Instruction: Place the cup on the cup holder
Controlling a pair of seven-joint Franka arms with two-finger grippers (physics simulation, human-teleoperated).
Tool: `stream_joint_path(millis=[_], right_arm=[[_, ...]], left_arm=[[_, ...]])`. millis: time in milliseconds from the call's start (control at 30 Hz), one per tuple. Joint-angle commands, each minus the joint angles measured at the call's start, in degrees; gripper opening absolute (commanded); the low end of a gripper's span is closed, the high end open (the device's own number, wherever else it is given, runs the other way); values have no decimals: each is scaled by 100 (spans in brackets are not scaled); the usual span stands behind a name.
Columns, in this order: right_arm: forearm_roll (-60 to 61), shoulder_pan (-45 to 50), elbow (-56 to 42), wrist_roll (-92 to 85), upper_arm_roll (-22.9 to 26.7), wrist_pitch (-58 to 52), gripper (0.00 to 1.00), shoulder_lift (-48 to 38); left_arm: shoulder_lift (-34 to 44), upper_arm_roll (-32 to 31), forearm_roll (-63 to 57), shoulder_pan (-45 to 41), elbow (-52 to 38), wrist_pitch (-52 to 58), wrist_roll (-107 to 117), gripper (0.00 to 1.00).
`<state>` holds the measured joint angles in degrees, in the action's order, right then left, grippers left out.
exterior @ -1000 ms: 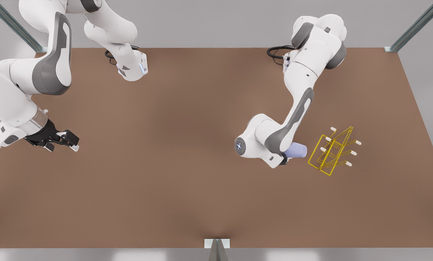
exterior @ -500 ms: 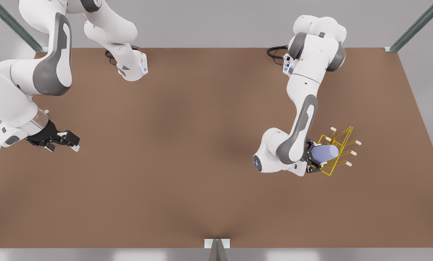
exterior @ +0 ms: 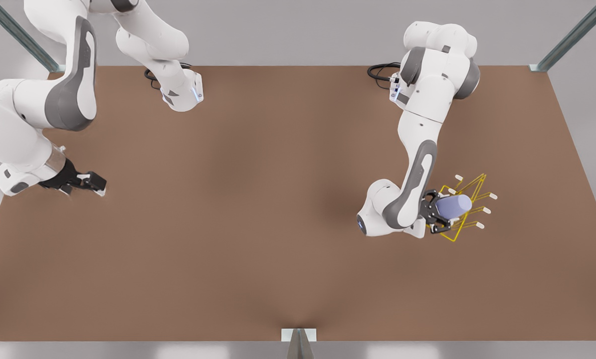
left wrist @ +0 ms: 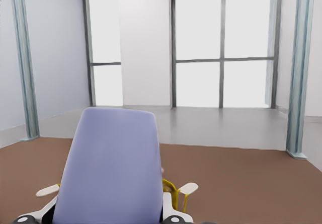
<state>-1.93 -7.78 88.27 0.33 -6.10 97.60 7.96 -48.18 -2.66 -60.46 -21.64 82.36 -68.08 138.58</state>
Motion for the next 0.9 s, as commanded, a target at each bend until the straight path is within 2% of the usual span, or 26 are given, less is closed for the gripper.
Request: stream_joint_path(millis=[0, 33, 67, 167, 300, 367, 433, 467, 533, 567, 667, 700, 733, 767, 800, 833, 867], right_arm=[[-167, 127, -107, 37, -242, -496, 100, 276], [-97, 83, -617, 29, -242, -57, 100, 364], [-114, 118, -583, 11, -251, 198, 100, 329], [44, -453, -433, -24, -260, 189, 100, -93], [-9, -347, -399, -24, -304, 373, 100, 57], [-26, -339, -433, -24, -602, 453, 100, 92], [-35, -347, -442, -24, -638, 453, 100, 153], [-35, -356, -442, 19, -638, 541, 100, 145], [27, -357, -503, -15, -638, 261, 100, 13], [-9, -408, -531, 55, -848, -3, 100, -171], [-35, -453, -741, -33, -840, -47, 100, -207], [-35, -558, -679, -42, -857, 39, 100, -207], [35, -655, -680, -42, -849, 137, 100, -268], [44, -620, -671, -33, -884, 146, 100, -383], [44, -567, -653, -24, -963, 190, 100, -356], [35, -585, -644, -33, -972, 172, 100, -348], [35, -585, -574, -33, -980, 242, 100, -330]], left_arm=[[2, 2, -1, -33, 34, 181, 864, 79], [2, 2, -1, -33, 87, 181, 916, 79], [2, 2, 8, -42, 104, 189, 986, 79], [2, 2, 17, -42, 228, 189, 1118, 79], [11, 2, 8, -24, 236, 242, 1118, 79], [11, 2, -54, 2, 236, 251, 1110, 79], [2, 2, -62, 11, 236, 251, 1110, 79], [11, 11, -71, 20, 236, 242, 1101, 100], [2, 11, -159, 29, 236, 330, 1101, 100], [2, 11, -185, 20, 236, 374, 1101, 100], [195, -68, -89, -59, 193, 444, 1039, 100], [720, -672, 568, 2, -9, 418, 1004, 100], [1267, -1184, 2097, 20, -623, 391, 908, 100], [1276, -1404, 3572, 46, -1747, 339, 907, 100], [1302, -1413, 5076, 212, -2189, -257, 916, 100], [1320, -1413, 6690, 659, -2260, -985, 943, 100], [1461, -1422, 7540, 960, -2304, -1901, 697, 100]])
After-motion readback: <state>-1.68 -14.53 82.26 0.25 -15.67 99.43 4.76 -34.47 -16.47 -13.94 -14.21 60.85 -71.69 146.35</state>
